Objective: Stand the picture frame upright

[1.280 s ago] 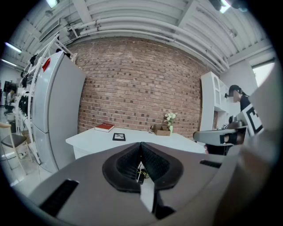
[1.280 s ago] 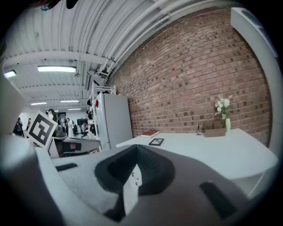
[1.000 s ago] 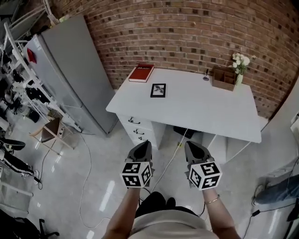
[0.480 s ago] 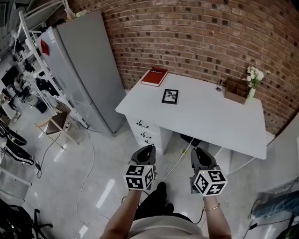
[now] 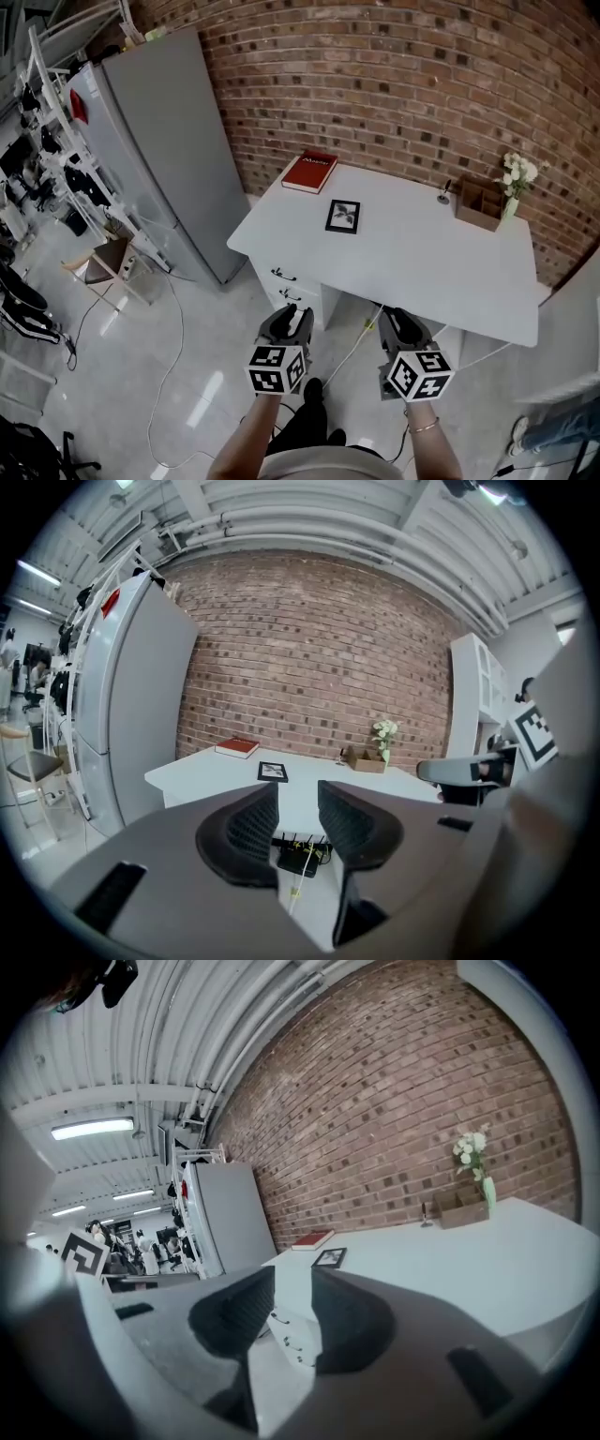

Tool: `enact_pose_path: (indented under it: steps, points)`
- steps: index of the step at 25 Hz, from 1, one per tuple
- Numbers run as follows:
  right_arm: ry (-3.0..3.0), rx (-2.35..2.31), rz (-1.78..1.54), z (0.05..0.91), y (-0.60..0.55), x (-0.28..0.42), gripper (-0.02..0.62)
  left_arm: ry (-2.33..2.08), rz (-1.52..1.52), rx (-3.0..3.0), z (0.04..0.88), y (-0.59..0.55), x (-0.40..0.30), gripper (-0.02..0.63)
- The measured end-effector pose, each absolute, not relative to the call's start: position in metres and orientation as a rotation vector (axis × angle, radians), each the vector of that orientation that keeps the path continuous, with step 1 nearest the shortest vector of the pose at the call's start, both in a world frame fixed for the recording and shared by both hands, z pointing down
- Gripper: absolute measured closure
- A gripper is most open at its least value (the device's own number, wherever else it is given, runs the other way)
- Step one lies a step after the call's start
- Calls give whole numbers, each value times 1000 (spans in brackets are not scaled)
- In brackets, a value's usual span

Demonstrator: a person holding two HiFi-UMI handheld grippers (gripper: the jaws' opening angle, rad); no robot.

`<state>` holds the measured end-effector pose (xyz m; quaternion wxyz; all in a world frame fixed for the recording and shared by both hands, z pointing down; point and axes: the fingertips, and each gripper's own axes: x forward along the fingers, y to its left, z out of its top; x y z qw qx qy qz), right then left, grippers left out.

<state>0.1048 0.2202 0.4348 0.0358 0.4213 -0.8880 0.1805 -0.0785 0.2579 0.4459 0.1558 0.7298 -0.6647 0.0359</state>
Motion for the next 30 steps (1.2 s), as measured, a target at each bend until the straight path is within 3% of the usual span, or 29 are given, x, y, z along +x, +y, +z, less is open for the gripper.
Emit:
enact_pose_path:
  steps: [15,30]
  points:
    - [-2681,1361,535,430,105,23,489,-1856,70,2116,443,141,-167,471]
    - [-2628,1471,537,434,71,9,489,-1761,96,2206,446,81,-175,468]
